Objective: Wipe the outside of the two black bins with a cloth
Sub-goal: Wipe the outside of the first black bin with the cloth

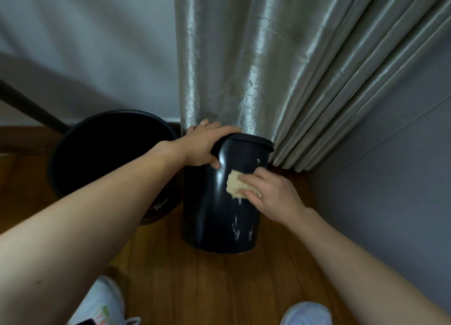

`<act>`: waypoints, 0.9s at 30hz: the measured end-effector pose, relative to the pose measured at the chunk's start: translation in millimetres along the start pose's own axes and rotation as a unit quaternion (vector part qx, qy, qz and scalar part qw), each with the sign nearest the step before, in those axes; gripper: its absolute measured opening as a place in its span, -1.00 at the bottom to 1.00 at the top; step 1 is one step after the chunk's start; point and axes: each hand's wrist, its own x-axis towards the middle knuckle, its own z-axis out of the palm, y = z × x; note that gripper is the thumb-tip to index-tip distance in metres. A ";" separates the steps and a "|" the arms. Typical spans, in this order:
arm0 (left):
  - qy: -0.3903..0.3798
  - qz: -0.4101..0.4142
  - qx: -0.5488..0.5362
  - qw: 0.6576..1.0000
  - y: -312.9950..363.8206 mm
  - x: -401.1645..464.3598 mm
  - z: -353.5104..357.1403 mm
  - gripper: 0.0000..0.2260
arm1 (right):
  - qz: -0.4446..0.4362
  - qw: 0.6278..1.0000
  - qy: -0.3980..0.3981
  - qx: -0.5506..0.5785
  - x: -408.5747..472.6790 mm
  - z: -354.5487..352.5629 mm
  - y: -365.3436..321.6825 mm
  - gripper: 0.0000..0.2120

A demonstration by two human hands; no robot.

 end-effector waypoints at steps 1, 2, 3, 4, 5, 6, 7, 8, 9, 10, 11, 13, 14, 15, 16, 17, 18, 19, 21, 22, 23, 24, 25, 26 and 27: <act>0.000 -0.001 0.003 1.000 0.3 -0.1 0.5 -0.13 | -0.024 0.999 -0.018 -0.013 -4.5 1.5 0.7 -0.66; 0.000 -0.002 0.006 1.000 0.7 0.0 0.7 -0.13 | -0.034 0.999 -0.022 -0.023 -3.8 0.4 2.8 -0.67; -0.001 -0.004 0.007 1.000 1.3 0.2 0.6 -0.13 | -0.020 0.999 -0.011 -0.029 1.1 -2.6 3.7 -0.68; -0.002 -0.005 0.006 1.000 2.4 0.7 0.8 -0.12 | 0.018 0.999 0.012 -0.029 7.4 -6.4 3.4 -0.70; -0.003 -0.005 0.004 1.000 3.4 1.1 0.9 -0.12 | 0.069 0.996 0.037 -0.029 14.4 -10.0 3.6 -0.71; -0.003 -0.003 0.004 1.000 4.7 1.5 1.1 -0.12 | 0.118 0.991 0.054 -0.029 20.5 -12.9 4.5 -0.71; -0.003 -0.001 0.005 1.000 5.3 1.7 1.3 -0.12 | 0.149 0.987 0.061 -0.027 24.3 -14.2 4.5 -0.70; -0.004 0.000 0.007 1.000 5.5 1.8 0.9 -0.12 | 0.155 0.986 0.061 -0.025 24.6 -13.9 2.8 -0.69; -0.005 -0.001 0.007 1.000 5.4 1.5 0.4 -0.12 | 0.140 0.988 0.056 -0.018 21.4 -11.7 0.7 -0.69; -0.005 -0.004 0.006 1.000 4.9 1.5 0.3 -0.13 | 0.115 0.992 0.049 -0.006 15.2 -8.4 -1.6 -0.70; -0.005 -0.006 0.008 1.000 4.7 1.7 0.2 -0.13 | 0.090 0.995 0.040 0.007 7.3 -4.7 -3.7 -0.69; 0.000 -0.006 0.005 1.000 7.0 2.4 0.7 -0.14 | 0.063 0.998 0.022 0.019 -6.4 3.4 -5.4 -0.66; 0.006 -0.005 -0.003 1.000 9.8 3.3 1.4 -0.16 | 0.062 0.998 0.018 0.019 -9.9 6.5 -6.9 -0.66; 0.011 -0.006 -0.014 1.000 12.9 4.5 2.1 -0.19 | 0.065 0.998 0.018 0.018 -11.3 8.2 -8.7 -0.66; 0.013 -0.007 -0.023 1.000 16.3 5.6 2.4 -0.21 | 0.068 0.997 0.021 0.018 -11.5 9.1 -9.5 -0.66; 0.012 -0.007 -0.028 1.000 18.6 6.1 2.4 -0.22 | 0.069 0.997 0.025 0.016 -11.1 9.8 -9.4 -0.67; 0.010 -0.006 -0.027 1.000 19.4 6.1 2.5 -0.20 | 0.072 0.997 0.026 0.015 -10.8 9.8 -9.2 -0.68; 0.007 -0.005 -0.020 1.000 19.0 5.7 3.0 -0.17 | 0.076 0.997 0.025 0.014 -10.4 8.8 -8.8 -0.70; 0.006 -0.006 -0.011 1.000 16.8 3.7 6.0 -0.11 | 0.093 0.995 0.029 0.017 -9.1 7.0 -6.0 -0.72; 0.010 -0.008 -0.017 1.000 16.1 2.2 7.5 -0.10 | 0.107 0.994 0.031 0.018 -7.3 5.7 -5.3 -0.72; 0.013 -0.007 -0.027 1.000 16.2 1.1 9.1 -0.12 | 0.124 0.991 0.034 0.020 -5.1 4.3 -4.8 -0.71; 0.014 -0.004 -0.034 0.999 17.3 0.3 9.8 -0.13 | 0.139 0.989 0.038 0.022 -2.6 3.2 -4.4 -0.70; 0.011 -0.001 -0.038 0.999 18.6 0.1 10.1 -0.13 | 0.148 0.988 0.043 0.023 -0.5 2.5 -3.6 -0.70; 0.006 0.000 -0.040 0.999 19.7 0.1 9.5 -0.13 | 0.151 0.987 0.044 0.025 0.7 2.3 -3.2 -0.69; 0.000 -0.001 -0.044 0.999 19.8 0.2 8.8 -0.13 | 0.151 0.987 0.042 0.028 0.2 2.1 -3.1 -0.68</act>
